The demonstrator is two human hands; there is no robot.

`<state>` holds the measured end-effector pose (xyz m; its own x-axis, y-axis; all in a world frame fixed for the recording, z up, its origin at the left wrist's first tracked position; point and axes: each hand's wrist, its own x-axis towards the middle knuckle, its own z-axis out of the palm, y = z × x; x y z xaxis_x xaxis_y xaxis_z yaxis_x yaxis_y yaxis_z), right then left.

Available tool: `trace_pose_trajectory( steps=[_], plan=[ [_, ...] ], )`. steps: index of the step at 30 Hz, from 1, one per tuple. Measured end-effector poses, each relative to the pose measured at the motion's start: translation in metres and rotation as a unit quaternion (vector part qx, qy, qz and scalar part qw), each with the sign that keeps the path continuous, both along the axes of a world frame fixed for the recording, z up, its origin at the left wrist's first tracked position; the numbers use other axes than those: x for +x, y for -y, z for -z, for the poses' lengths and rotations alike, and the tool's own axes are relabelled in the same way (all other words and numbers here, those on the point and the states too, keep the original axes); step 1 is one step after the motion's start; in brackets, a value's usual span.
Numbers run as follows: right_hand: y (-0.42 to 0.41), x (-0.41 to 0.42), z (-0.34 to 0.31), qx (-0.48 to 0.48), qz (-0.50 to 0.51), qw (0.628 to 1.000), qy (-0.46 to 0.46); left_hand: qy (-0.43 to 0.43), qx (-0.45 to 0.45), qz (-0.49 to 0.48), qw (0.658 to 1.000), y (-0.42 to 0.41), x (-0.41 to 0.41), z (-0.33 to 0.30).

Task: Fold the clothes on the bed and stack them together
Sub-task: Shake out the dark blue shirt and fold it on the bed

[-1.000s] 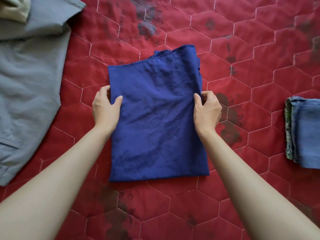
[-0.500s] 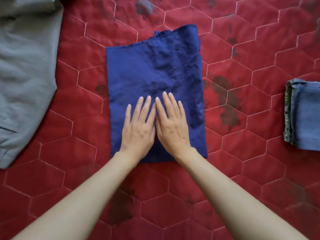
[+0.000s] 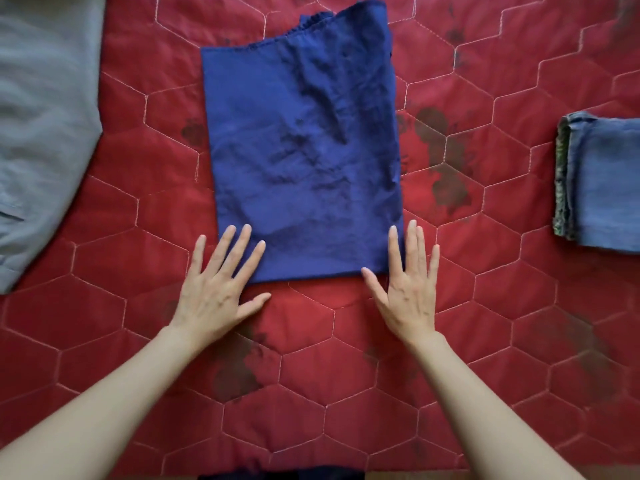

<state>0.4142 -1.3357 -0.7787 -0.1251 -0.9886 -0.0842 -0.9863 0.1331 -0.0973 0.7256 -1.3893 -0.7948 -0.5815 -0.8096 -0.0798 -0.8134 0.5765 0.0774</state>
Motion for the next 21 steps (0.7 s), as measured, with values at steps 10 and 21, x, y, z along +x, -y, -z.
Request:
trace_pose_trajectory(
  steps=[10, 21],
  plan=[
    [0.024, 0.001, -0.005, -0.137, -0.204, 0.969, -0.001, -0.085, -0.095, 0.092, 0.988, 0.026, -0.015, -0.014],
    [-0.015, 0.005, -0.026, -0.118, -0.167, 0.977, 0.061, -0.149, -0.071, 0.122, 0.979, -0.015, 0.007, -0.038]
  ],
)
